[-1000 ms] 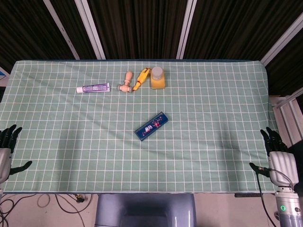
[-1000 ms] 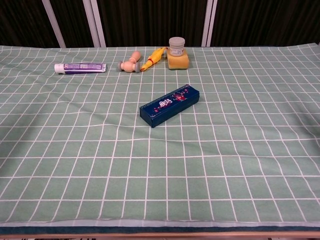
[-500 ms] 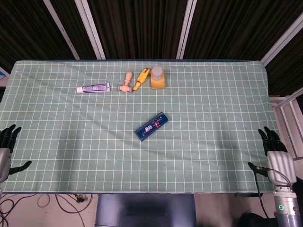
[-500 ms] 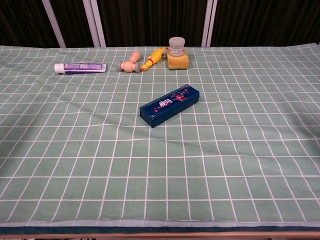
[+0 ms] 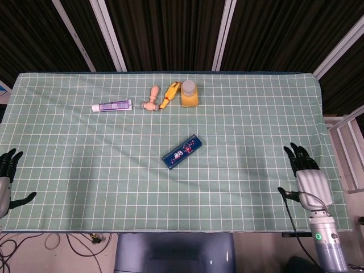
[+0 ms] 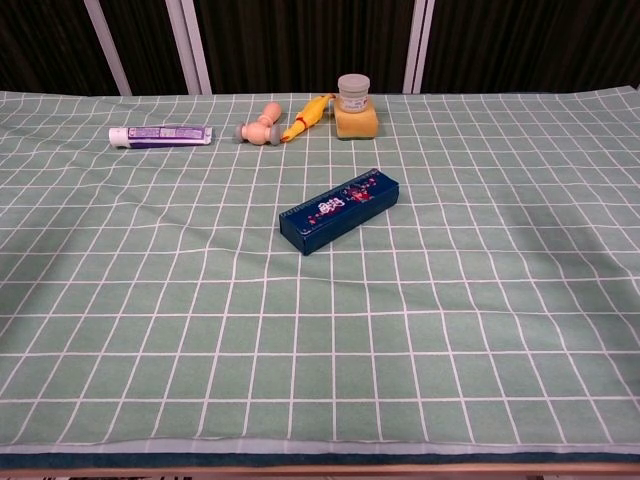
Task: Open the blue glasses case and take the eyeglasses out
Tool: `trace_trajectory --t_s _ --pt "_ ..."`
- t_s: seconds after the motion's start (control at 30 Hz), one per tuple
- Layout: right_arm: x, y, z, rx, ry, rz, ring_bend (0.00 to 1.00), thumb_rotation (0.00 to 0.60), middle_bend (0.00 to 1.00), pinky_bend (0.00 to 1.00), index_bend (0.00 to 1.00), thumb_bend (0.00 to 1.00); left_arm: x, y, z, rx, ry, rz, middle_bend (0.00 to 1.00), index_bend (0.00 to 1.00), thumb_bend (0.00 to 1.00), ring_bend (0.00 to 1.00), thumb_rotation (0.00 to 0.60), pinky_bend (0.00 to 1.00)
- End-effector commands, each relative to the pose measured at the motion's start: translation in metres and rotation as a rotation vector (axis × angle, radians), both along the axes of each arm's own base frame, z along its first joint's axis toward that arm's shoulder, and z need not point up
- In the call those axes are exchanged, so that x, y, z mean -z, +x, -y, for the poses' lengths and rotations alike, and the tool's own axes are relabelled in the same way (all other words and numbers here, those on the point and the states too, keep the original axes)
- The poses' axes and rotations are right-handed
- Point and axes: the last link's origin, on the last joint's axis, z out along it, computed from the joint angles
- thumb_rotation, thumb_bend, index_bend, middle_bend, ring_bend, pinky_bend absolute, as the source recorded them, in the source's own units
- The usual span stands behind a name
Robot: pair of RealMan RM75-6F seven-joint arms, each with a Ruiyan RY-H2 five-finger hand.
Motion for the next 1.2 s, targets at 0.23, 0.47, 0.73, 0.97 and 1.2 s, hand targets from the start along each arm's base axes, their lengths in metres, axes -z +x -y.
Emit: trace_trajectory --t_s 0.23,0.47,0.73,0.97,1.2 --pt "0.051 0.08 0.068 -0.104 0.103 -0.011 0.0 0.6 0.0 0.24 0.0 0.03 -0.001 -0.001 -0.001 -0.009 -0.001 0.016 0.0 0.0 0.0 0.0 0.6 0.0" --pt "0.102 0.11 0.091 -0.103 0.17 -0.017 0.0 0.6 0.0 0.24 0.0 0.04 -0.001 -0.002 -0.003 -0.02 -0.01 0.028 0.0 0.0 0.0 0.0 0.6 0.0" --pt "0.154 0.126 0.108 -0.07 0.228 -0.032 0.0 0.6 0.0 0.24 0.0 0.04 -0.001 -0.003 -0.006 -0.037 -0.015 0.043 0.0 0.0 0.0 0.0 0.6 0.0" --pt "0.179 0.129 0.113 -0.043 0.246 -0.029 0.0 0.6 0.0 0.24 0.0 0.04 -0.001 -0.004 -0.008 -0.049 -0.019 0.055 0.0 0.0 0.0 0.0 0.6 0.0" --pt "0.201 0.144 0.117 -0.052 0.266 -0.011 0.0 0.6 0.0 0.24 0.0 0.04 -0.001 -0.005 -0.009 -0.058 -0.019 0.066 0.0 0.0 0.0 0.0 0.6 0.0"
